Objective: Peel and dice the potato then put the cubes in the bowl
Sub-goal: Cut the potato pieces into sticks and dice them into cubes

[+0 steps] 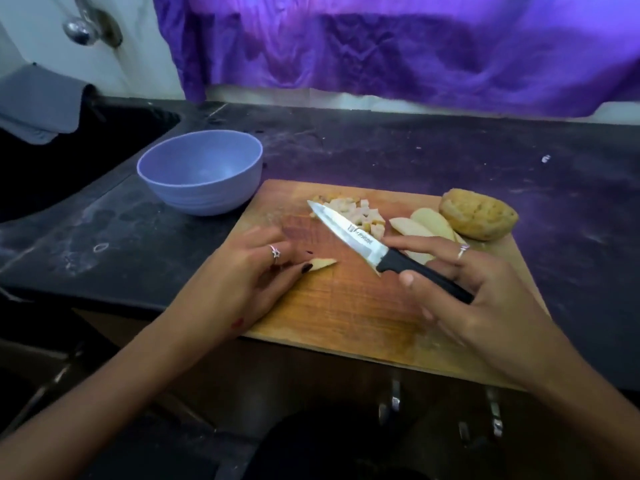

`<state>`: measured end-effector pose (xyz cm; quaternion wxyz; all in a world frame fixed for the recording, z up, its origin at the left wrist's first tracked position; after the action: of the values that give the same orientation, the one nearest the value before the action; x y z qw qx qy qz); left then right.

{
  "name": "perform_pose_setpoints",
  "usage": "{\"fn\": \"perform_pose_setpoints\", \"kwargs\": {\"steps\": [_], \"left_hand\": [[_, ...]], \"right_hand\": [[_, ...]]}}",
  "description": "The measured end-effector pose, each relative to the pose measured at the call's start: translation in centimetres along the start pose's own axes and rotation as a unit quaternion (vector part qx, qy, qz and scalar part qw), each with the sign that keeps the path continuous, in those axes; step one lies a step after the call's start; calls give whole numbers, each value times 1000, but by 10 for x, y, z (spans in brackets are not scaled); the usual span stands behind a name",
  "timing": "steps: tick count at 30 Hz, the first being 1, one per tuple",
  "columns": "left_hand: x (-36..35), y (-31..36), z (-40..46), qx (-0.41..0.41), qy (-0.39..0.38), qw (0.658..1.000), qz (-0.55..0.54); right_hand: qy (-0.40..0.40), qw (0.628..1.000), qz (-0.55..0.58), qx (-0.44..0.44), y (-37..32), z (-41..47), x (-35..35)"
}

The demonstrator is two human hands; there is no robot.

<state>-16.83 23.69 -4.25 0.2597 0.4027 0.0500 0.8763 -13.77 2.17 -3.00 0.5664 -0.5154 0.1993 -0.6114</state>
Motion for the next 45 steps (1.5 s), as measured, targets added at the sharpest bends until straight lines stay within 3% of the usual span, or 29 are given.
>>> {"fn": "perform_pose_setpoints", "kwargs": {"steps": [4, 6, 11, 17, 39, 45], "left_hand": [[-2, -4, 0, -9, 9, 1000, -15], [-5, -7, -1, 13, 12, 1000, -16], [-5, -11, 1, 48, -14, 999, -15], [-1, -13, 2, 80, -24, 995, -58], [4, -7, 3, 66, -12, 996, -60], [5, -7, 3, 75, -15, 995, -57]], "right_hand": [[14, 1000, 8, -9, -2, 2, 0], [30, 998, -57, 12, -5, 1, -2], [160, 960, -227, 42, -18, -18, -3], [114, 928, -354, 20, -38, -36, -33], [38, 910, -413, -23, -44, -20, -58], [39, 896, -442, 13, -44, -26, -66]]}}
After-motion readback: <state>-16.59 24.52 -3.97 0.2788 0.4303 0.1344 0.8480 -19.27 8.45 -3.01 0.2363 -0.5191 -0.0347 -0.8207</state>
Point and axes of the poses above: each hand's wrist, its own z-axis towards the middle knuckle, its own x-axis out of the back of the hand, y = z × x, the point moved 5 cm from there along z, towards the middle knuckle, and after that the axes turned 13 degrees about y, right-handed, at the moved point
